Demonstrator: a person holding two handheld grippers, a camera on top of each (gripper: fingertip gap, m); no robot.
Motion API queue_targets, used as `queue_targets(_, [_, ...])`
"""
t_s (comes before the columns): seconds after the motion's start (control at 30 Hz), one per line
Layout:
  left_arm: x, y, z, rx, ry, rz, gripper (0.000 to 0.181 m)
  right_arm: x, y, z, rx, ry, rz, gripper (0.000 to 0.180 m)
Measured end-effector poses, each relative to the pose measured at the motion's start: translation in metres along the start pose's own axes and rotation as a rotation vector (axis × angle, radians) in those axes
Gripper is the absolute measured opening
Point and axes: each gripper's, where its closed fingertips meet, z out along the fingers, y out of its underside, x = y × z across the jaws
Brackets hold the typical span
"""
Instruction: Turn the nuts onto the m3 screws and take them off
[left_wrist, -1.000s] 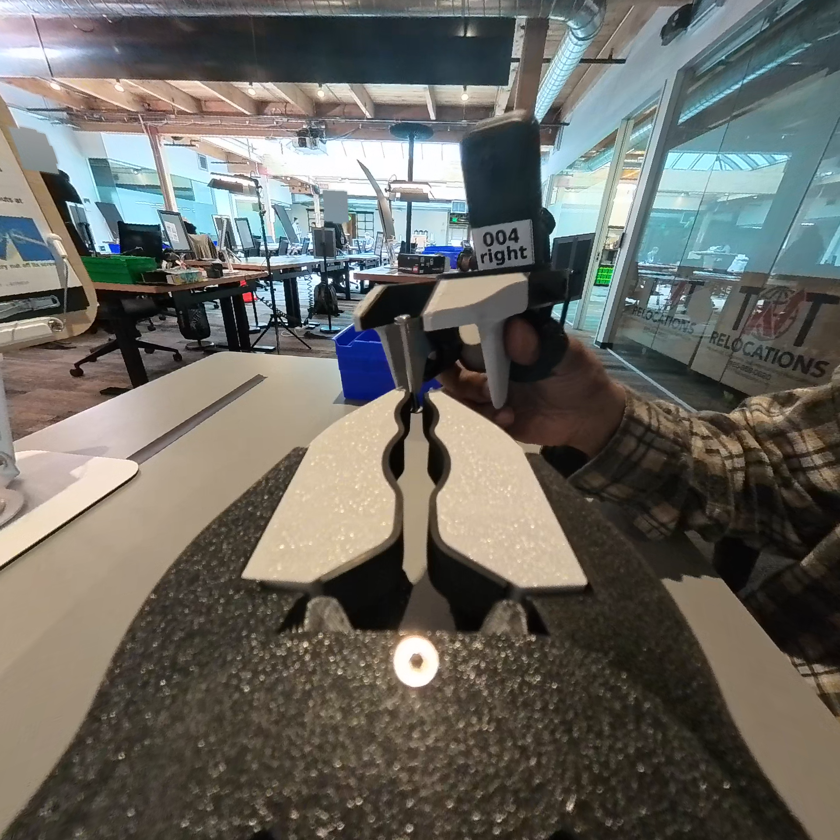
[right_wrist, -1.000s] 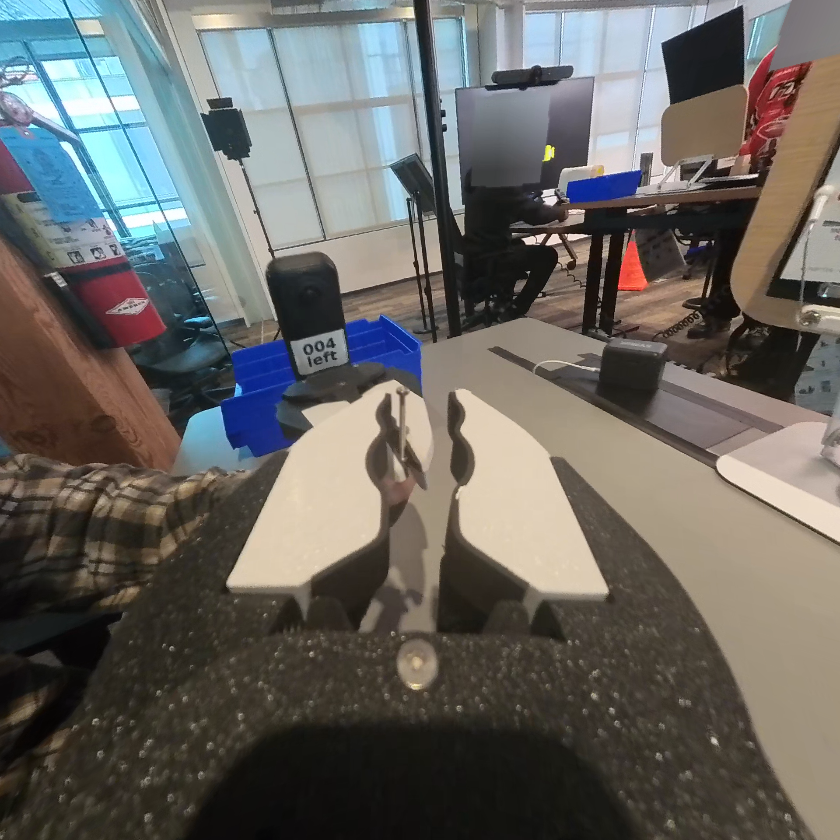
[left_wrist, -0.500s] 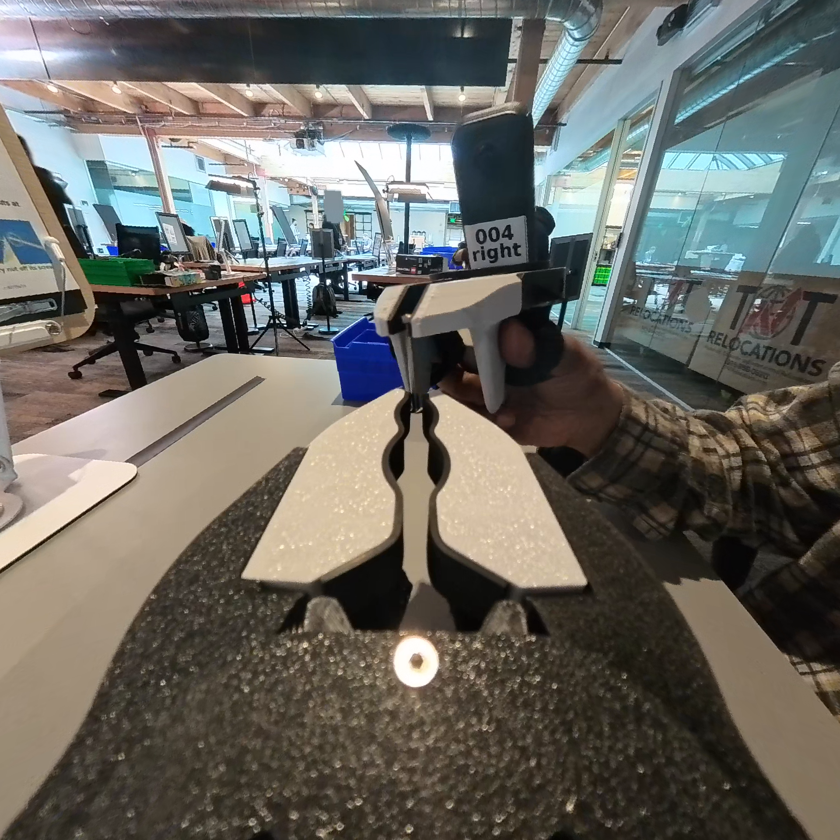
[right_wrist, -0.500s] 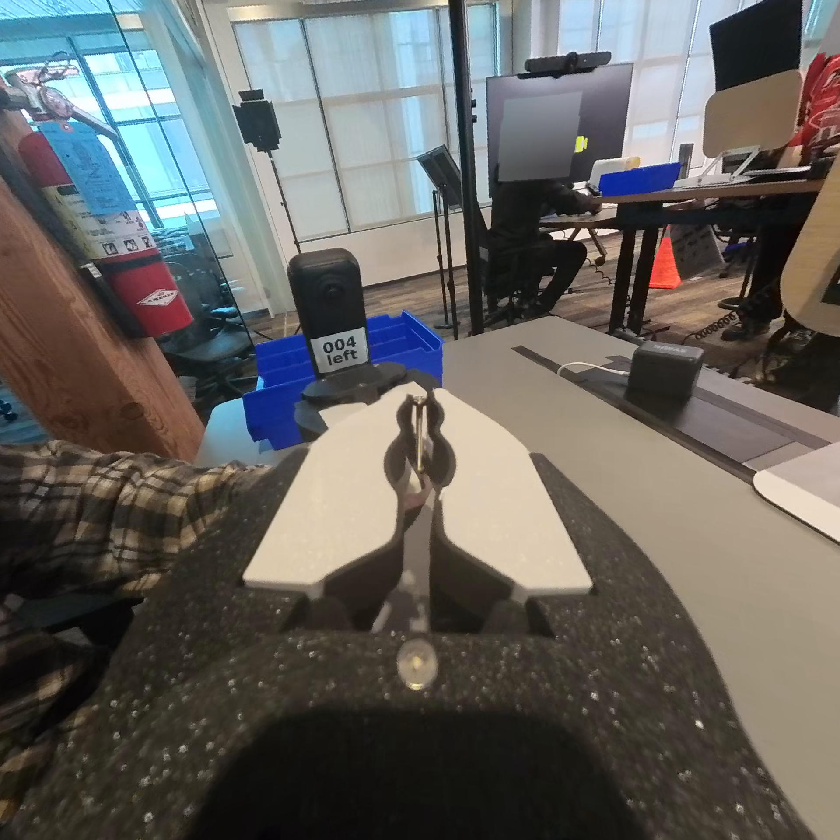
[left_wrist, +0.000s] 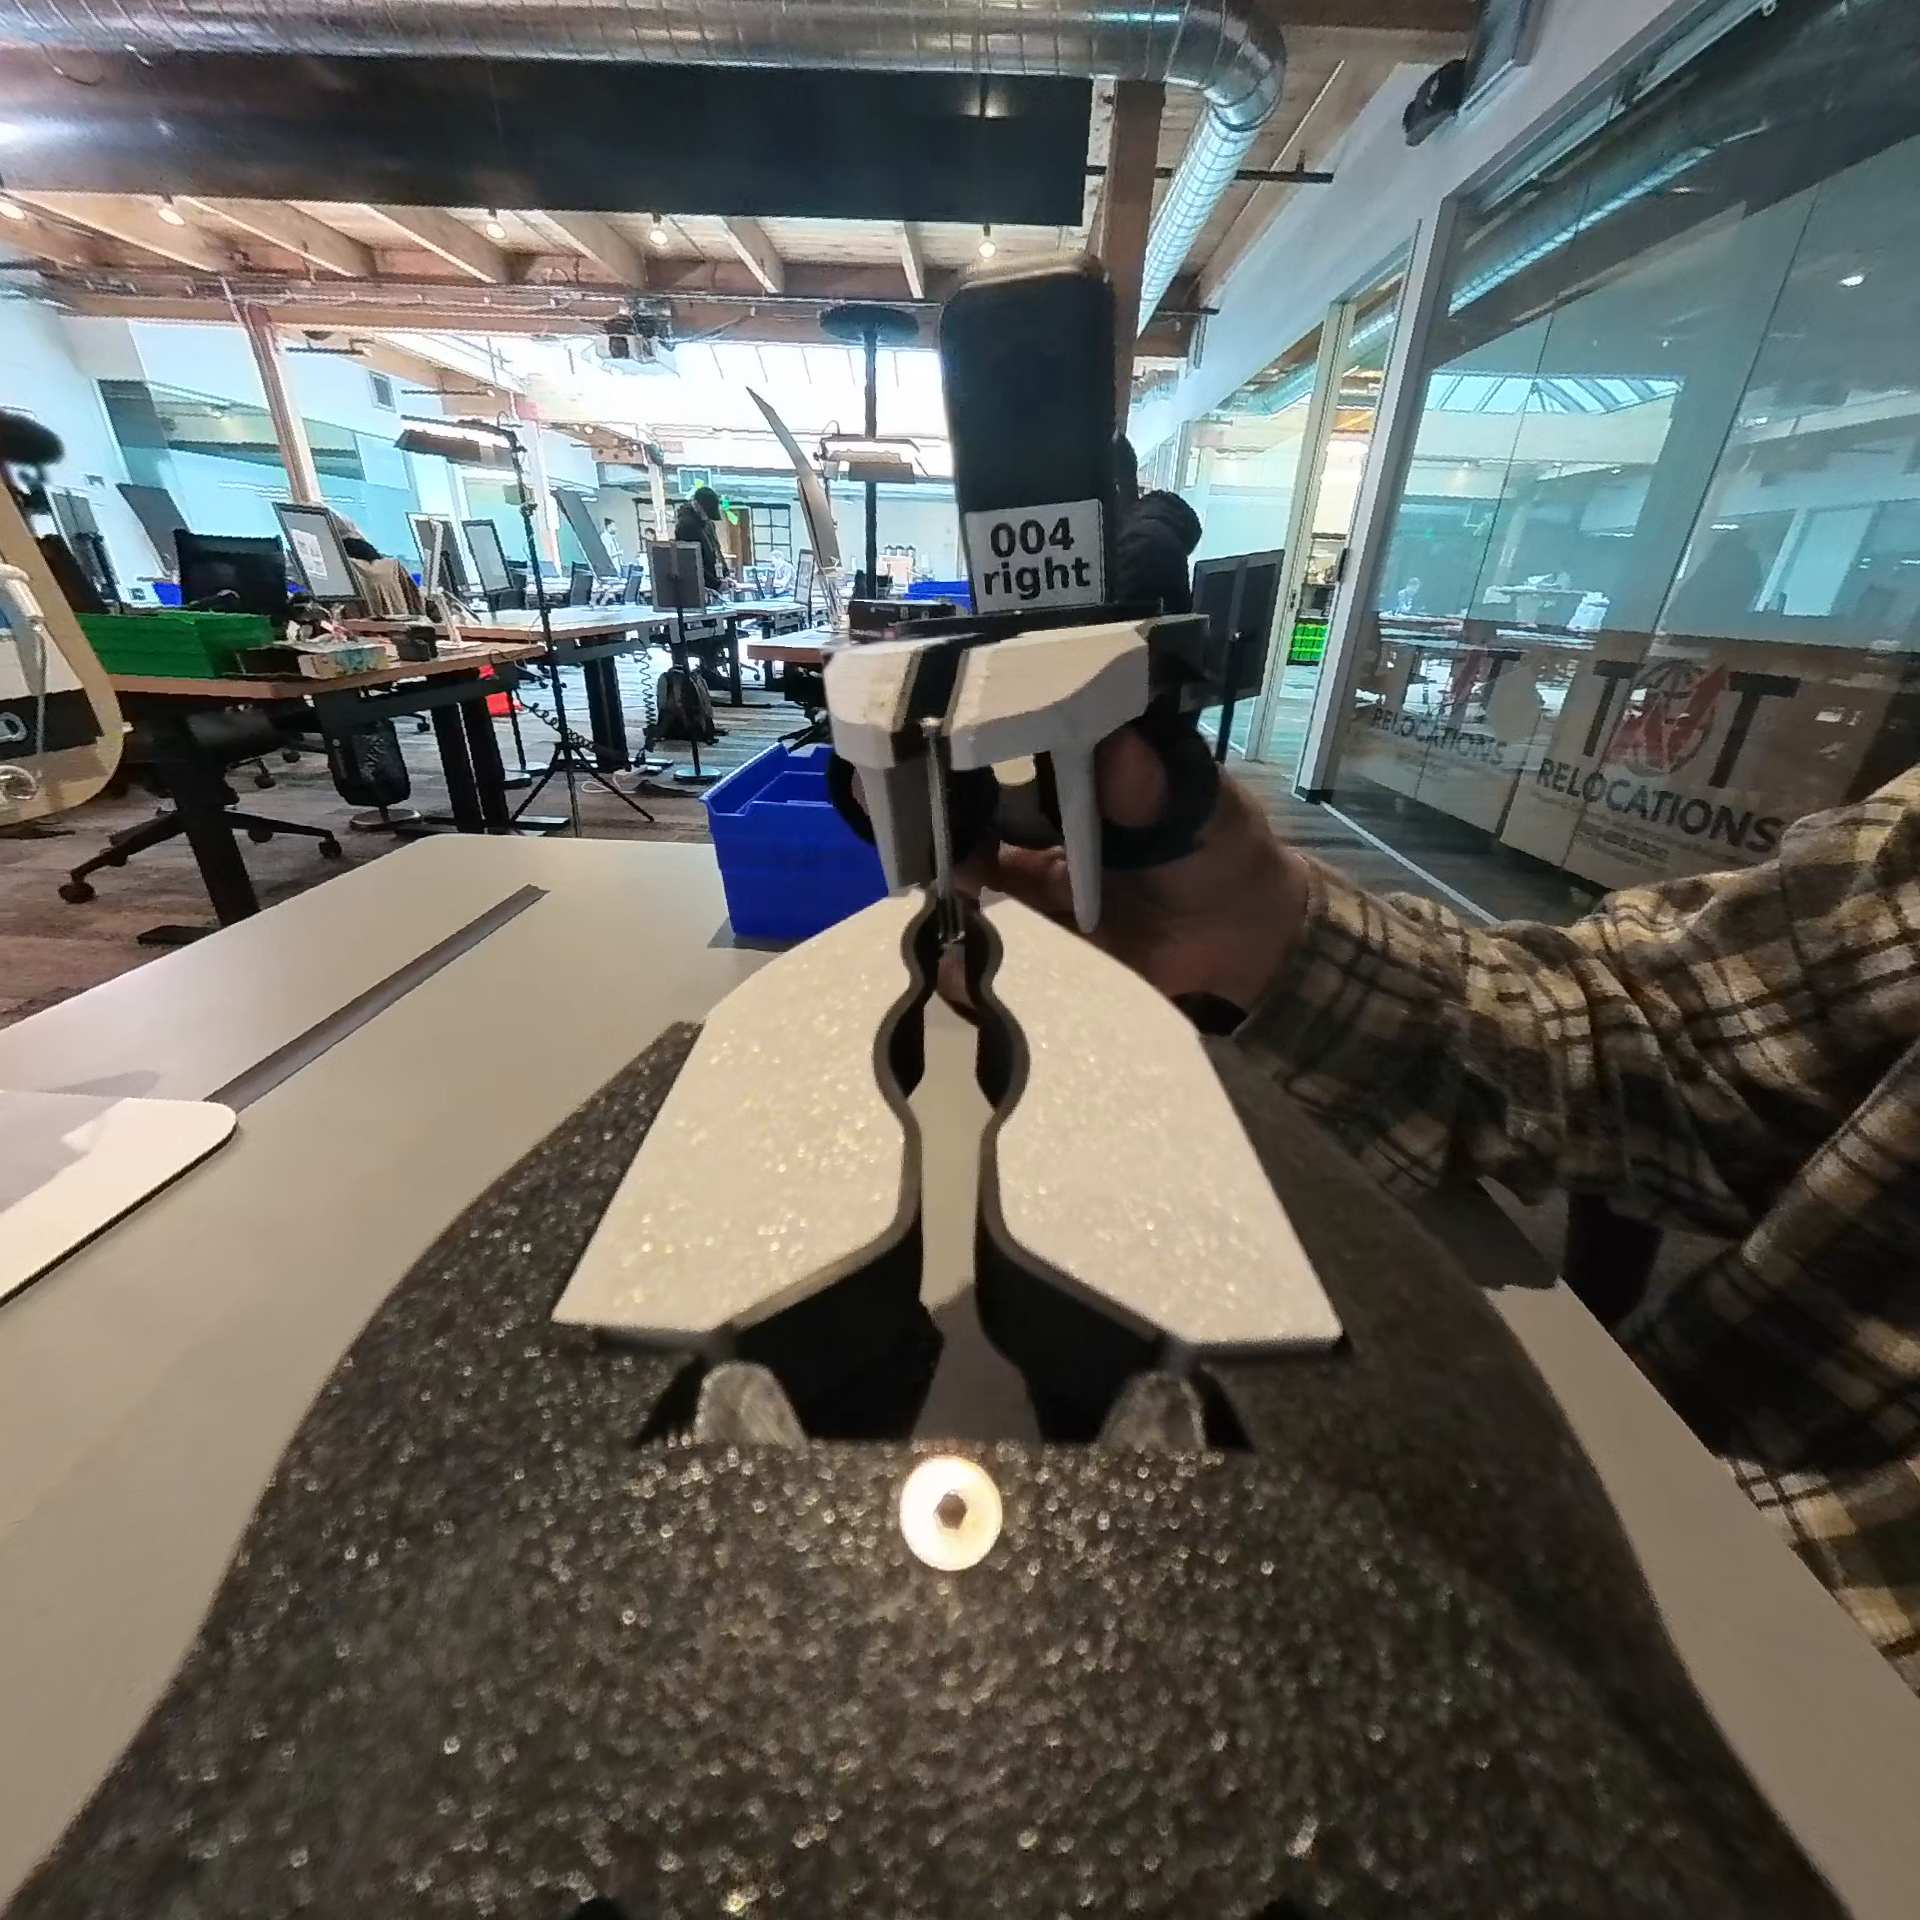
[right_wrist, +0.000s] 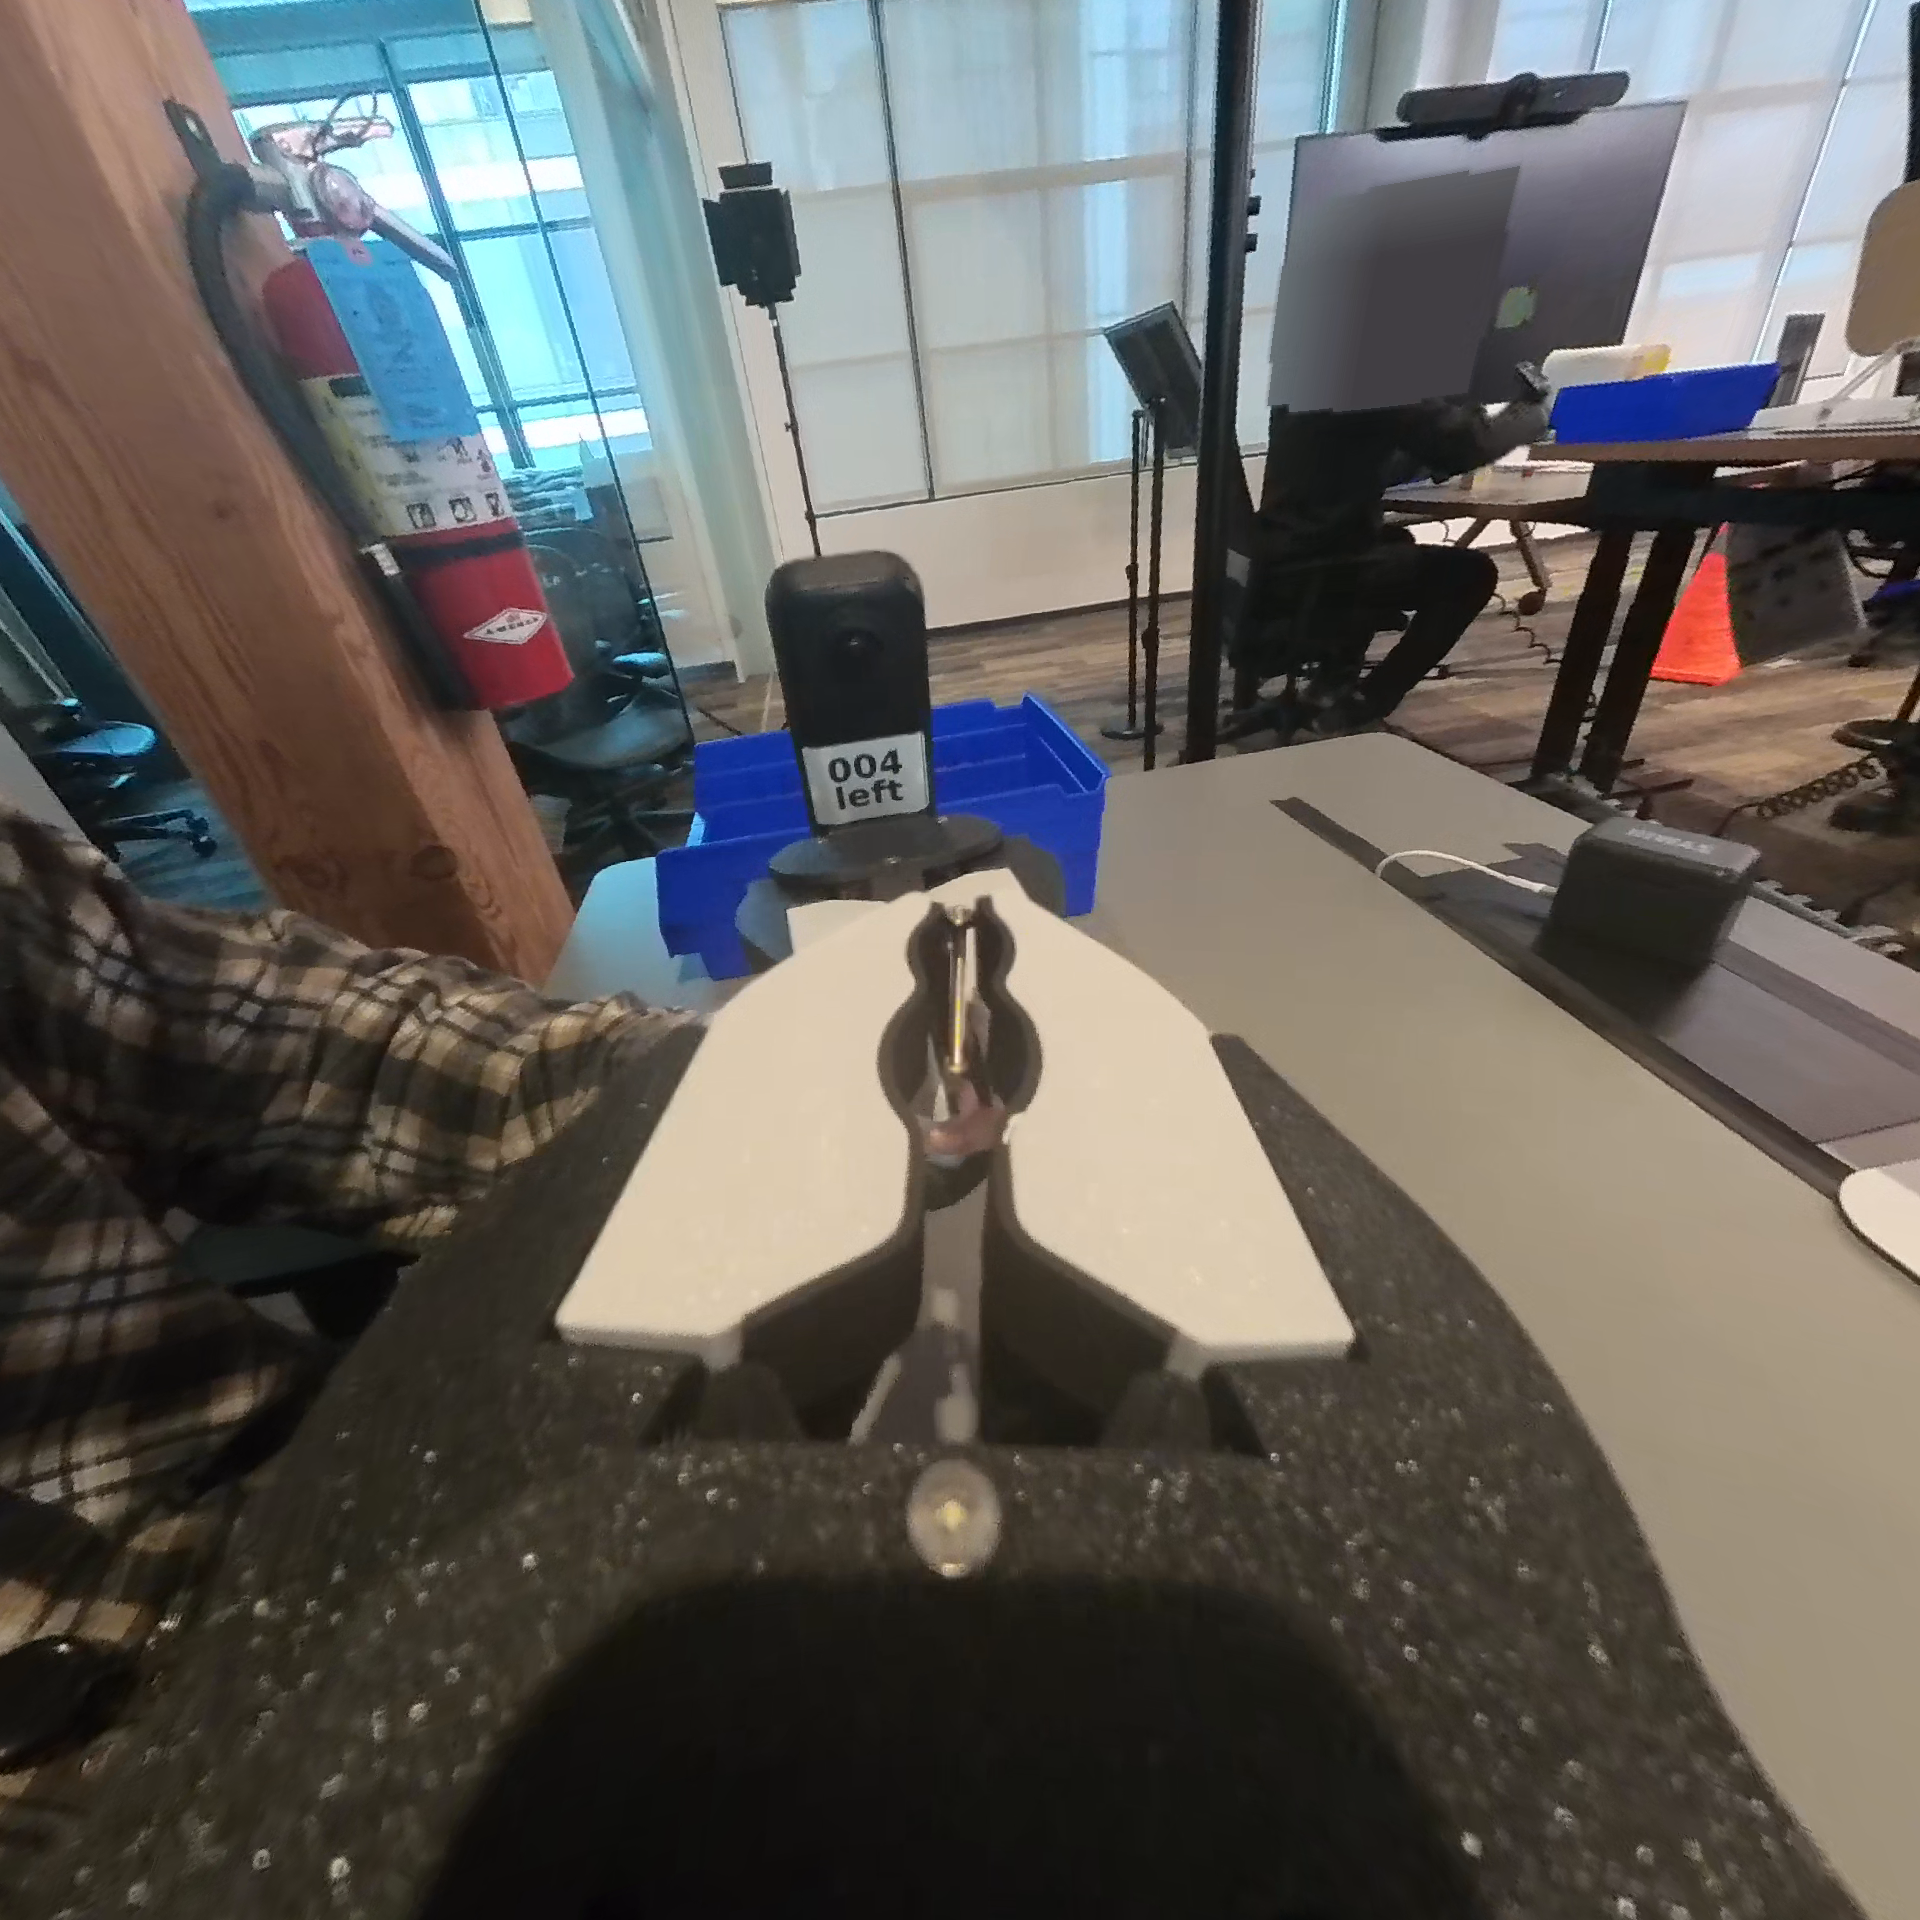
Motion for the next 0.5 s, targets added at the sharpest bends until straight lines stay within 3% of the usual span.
queue_targets(0.5, [-0.002, -0.001, -0.001, 0.009, -0.011, 0.0, 0.004, 0.012, -0.004, -0.006, 0.035, 0.06, 0.022, 0.021])
